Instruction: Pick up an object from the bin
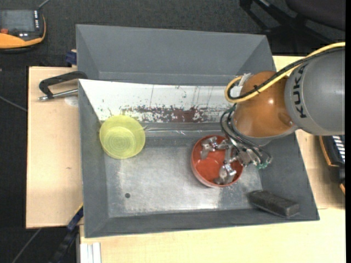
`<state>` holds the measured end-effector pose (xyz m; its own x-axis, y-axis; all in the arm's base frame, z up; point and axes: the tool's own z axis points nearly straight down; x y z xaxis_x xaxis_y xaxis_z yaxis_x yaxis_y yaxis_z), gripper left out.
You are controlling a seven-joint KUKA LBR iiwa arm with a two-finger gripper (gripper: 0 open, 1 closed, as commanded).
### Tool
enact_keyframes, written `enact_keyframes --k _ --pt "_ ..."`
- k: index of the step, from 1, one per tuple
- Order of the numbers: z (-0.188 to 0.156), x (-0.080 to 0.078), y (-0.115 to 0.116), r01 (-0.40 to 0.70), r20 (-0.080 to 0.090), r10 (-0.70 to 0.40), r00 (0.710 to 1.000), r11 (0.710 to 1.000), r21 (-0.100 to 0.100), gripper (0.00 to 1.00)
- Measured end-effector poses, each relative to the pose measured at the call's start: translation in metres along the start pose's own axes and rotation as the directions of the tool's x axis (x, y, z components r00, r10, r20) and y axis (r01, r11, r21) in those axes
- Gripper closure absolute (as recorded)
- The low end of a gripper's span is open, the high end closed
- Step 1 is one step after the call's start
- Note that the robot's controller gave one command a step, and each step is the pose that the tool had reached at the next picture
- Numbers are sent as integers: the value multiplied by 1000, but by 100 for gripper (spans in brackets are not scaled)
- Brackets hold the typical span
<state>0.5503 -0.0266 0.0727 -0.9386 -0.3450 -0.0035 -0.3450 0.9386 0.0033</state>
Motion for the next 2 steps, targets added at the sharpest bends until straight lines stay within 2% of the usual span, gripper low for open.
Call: enact_keyframes --k 1,2 --pt "1 1 0 0 -2 0 1000 1000 -1 100" --pt "0 0 0 0 0 0 1000 1000 0 0"
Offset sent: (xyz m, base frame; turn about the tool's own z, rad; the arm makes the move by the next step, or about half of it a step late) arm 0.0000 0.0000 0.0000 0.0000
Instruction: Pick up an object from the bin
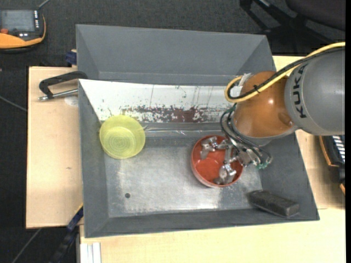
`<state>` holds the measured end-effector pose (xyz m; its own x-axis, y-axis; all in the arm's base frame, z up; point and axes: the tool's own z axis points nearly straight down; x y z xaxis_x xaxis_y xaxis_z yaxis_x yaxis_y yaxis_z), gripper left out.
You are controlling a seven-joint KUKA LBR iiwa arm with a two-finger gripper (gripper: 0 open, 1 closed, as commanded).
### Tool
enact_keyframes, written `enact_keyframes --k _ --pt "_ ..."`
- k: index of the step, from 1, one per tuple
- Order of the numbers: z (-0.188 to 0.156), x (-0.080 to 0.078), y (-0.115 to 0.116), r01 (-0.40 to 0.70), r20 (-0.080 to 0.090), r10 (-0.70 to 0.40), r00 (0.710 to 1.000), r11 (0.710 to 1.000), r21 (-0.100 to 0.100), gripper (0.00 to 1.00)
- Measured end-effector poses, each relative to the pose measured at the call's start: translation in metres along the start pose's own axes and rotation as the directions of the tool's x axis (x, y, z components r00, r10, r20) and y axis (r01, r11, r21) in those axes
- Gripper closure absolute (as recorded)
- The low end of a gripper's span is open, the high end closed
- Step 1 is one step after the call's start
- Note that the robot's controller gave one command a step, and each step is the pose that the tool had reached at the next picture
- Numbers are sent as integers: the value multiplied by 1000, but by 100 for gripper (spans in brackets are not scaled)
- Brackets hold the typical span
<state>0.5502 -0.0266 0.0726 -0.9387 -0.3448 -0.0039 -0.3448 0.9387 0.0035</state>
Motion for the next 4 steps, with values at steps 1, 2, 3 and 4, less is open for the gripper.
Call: enact_keyframes --k 1,2,3,4 --pt "-90 -48 -26 120 15 -120 993 993 7 0" --pt "-17 -56 17 184 14 -184 983 983 3 0" --pt "-21 -57 13 179 19 -179 984 984 8 100" --pt "-169 -47 11 183 32 -183 983 983 14 100"
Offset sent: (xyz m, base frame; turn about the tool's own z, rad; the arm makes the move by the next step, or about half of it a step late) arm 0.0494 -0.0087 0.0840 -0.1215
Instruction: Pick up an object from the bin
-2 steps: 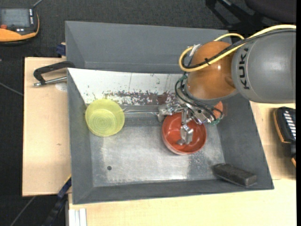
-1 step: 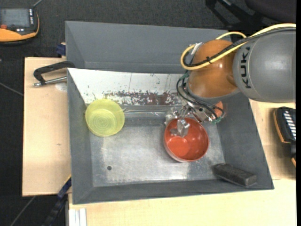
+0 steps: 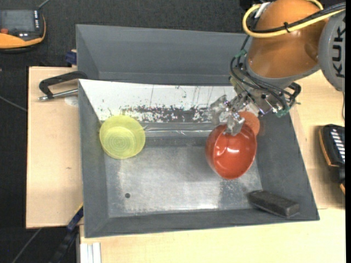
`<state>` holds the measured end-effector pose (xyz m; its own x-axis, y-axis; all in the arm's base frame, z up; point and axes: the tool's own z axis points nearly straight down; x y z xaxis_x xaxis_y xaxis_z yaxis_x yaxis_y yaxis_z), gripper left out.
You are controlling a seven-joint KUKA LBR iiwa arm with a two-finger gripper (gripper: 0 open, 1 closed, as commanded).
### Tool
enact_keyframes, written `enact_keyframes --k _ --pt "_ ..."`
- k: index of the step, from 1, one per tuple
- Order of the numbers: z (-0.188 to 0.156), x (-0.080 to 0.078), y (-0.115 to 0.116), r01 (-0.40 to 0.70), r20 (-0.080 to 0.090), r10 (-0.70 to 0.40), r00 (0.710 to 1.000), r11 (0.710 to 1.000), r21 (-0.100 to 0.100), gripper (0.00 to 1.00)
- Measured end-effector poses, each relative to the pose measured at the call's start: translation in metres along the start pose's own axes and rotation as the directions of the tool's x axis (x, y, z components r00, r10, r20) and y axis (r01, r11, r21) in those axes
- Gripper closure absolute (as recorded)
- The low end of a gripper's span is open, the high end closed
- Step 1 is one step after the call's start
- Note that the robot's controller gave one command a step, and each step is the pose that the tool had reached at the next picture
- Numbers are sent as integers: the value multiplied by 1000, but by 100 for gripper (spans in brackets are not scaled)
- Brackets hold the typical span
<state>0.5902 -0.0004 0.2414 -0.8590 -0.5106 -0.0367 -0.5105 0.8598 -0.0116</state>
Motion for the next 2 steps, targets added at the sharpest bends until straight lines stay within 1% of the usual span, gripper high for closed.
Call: enact_keyframes --k 1,2 --pt "36 37 3 10 -3 -10 1000 1000 -3 100" --pt "34 49 49 -64 -1 64 998 998 -6 100"
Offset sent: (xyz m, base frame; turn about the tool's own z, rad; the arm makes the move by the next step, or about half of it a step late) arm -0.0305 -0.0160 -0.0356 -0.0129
